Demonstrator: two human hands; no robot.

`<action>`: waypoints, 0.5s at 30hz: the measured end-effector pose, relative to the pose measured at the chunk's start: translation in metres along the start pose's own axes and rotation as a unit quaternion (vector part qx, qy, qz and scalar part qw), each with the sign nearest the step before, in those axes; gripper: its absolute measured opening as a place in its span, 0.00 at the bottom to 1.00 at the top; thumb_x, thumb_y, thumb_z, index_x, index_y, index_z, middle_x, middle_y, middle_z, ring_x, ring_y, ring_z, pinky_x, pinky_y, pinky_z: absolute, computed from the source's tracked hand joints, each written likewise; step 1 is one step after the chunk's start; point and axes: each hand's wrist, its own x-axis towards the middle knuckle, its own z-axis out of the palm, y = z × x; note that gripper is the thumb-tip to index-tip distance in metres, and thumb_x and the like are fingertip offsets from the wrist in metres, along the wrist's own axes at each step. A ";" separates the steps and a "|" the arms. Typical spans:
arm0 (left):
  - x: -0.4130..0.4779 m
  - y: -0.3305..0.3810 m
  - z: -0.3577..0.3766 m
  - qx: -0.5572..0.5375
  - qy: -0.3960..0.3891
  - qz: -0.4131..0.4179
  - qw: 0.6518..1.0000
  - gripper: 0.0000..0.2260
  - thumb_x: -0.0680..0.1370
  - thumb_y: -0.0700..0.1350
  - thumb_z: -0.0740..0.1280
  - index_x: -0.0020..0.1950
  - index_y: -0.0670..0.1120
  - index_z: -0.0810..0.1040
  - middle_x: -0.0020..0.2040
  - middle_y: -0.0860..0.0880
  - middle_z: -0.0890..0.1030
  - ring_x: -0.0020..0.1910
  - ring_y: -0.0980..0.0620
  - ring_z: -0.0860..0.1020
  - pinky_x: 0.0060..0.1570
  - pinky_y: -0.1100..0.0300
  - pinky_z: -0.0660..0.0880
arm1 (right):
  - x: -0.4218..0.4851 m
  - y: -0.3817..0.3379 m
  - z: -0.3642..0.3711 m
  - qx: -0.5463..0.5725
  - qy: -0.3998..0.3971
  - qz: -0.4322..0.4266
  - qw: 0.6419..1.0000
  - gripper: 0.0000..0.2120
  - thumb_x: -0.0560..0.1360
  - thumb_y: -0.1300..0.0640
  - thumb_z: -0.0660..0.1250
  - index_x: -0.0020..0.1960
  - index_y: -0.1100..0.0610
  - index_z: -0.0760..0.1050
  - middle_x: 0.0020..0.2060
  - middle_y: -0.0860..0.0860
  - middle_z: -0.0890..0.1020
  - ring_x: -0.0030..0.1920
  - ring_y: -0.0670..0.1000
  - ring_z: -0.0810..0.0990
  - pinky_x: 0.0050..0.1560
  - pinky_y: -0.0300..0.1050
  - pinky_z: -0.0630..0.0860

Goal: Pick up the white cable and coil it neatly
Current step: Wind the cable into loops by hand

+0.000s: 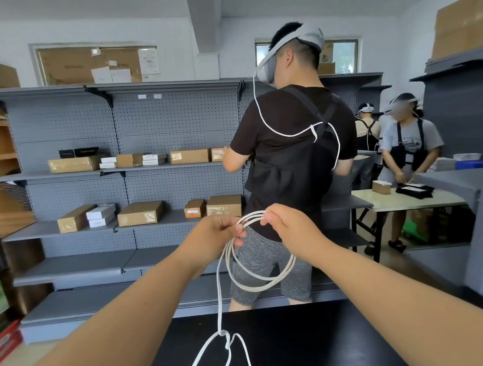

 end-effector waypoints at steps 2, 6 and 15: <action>0.000 -0.004 0.003 -0.031 0.002 -0.009 0.999 0.07 0.80 0.40 0.60 0.49 0.43 0.78 0.40 0.51 0.81 0.36 0.58 0.78 0.46 0.65 0.76 | 0.001 0.001 0.002 0.004 0.020 0.002 1.000 0.14 0.81 0.57 0.53 0.49 0.61 0.75 0.31 0.43 0.69 0.33 0.40 0.67 0.34 0.31 0.64; -0.003 -0.012 0.004 -0.059 -0.004 -0.024 0.998 0.08 0.80 0.42 0.60 0.48 0.46 0.79 0.42 0.49 0.83 0.41 0.54 0.79 0.57 0.53 0.74 | 0.000 0.004 0.003 0.040 0.055 0.013 0.998 0.13 0.81 0.58 0.53 0.47 0.61 0.75 0.31 0.43 0.69 0.32 0.41 0.67 0.35 0.33 0.63; -0.012 0.000 0.012 -0.039 0.027 0.002 0.999 0.07 0.80 0.37 0.59 0.45 0.40 0.75 0.34 0.46 0.74 0.20 0.63 0.71 0.20 0.75 0.67 | -0.005 0.012 0.000 0.147 0.062 0.098 0.982 0.14 0.81 0.55 0.51 0.49 0.55 0.75 0.30 0.49 0.73 0.33 0.48 0.74 0.39 0.43 0.74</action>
